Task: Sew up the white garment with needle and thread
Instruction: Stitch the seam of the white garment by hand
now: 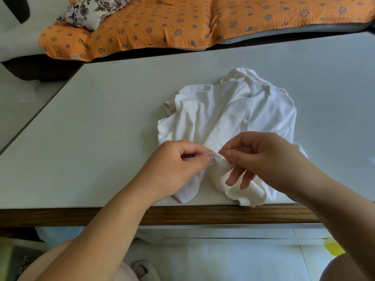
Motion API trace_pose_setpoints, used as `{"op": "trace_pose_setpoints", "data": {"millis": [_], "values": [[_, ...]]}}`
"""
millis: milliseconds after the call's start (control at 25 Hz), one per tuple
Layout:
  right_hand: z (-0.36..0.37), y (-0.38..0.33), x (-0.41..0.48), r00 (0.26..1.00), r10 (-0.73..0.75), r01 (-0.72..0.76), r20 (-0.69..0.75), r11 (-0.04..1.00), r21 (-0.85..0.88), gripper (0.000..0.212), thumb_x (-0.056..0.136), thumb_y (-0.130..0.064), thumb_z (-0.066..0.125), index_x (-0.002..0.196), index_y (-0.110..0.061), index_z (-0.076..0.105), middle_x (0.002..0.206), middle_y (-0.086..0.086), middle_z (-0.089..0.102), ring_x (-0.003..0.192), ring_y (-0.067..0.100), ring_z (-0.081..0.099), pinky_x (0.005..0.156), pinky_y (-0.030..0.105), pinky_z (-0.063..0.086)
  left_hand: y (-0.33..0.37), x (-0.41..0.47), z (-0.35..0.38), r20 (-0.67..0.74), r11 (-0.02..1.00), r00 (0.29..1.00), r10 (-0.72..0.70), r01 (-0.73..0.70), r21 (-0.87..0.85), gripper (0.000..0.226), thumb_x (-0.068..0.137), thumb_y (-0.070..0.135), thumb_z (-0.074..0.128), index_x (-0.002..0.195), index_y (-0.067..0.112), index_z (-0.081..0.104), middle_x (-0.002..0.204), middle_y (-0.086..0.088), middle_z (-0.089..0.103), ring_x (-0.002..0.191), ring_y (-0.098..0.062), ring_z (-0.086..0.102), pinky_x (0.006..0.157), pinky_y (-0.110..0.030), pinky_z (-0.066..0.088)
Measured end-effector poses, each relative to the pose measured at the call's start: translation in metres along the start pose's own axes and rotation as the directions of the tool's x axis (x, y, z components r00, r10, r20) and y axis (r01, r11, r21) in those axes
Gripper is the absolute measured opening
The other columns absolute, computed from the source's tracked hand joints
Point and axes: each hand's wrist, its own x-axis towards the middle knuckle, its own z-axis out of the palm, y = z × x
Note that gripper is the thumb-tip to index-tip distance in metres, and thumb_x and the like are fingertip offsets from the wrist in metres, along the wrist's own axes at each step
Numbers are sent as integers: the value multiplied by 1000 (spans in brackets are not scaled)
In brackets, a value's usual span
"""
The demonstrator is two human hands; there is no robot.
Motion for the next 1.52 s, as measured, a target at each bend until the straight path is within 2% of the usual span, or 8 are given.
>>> {"op": "trace_pose_setpoints", "data": {"millis": [120,400,560,1000,1280,1400,1520], "values": [[-1,0,-1,1000,16,-16,10,1000,-14,10,92,-16,65,92,-21,74,67,9,74,64,27,73,67,29,59,1,-1,-4,-3,1000,1000,17,-17,13,8,86,26,71,89,31,77,87,17,75,88,4,67,77,-10,48],[-1,-3,-3,999,29,-26,26,994,-109,18,90,-12,63,88,-25,75,65,4,75,63,14,73,76,25,58,2,-2,-7,-4,999,1000,28,-28,45,7,85,25,72,87,30,77,85,18,74,85,7,66,72,-5,45],[-1,-4,-5,999,15,-10,38,989,-144,21,89,-11,62,84,-25,76,65,2,74,62,11,72,74,22,59,2,-2,-7,-16,998,999,33,-32,55,5,85,24,73,86,28,76,83,19,74,83,8,66,70,-4,44],[2,-2,-4,998,-15,24,59,989,-148,18,90,-14,63,84,-27,74,65,0,75,63,10,72,76,27,59,4,-2,-9,6,999,1000,16,-17,40,7,85,24,72,86,30,76,84,16,74,83,7,66,72,-5,45],[3,2,-3,998,-36,40,59,997,-72,13,91,-15,65,88,-25,72,65,4,74,57,12,69,65,18,55,1,0,-11,39,998,999,-31,33,-50,5,77,32,76,81,31,78,86,10,75,86,0,68,82,-17,48],[4,4,-1,997,-36,38,70,999,-27,12,92,-13,64,90,-21,72,66,7,74,56,14,68,64,19,56,1,1,-11,58,993,997,-51,56,-106,18,66,42,73,80,32,78,82,9,75,81,1,66,78,-17,46],[7,5,0,997,-42,38,63,997,65,12,93,-7,62,89,-13,72,67,14,72,53,13,68,57,20,55,-1,2,-10,67,989,995,-71,79,-128,9,71,37,76,77,31,78,75,11,72,75,3,63,71,-13,44]]}}
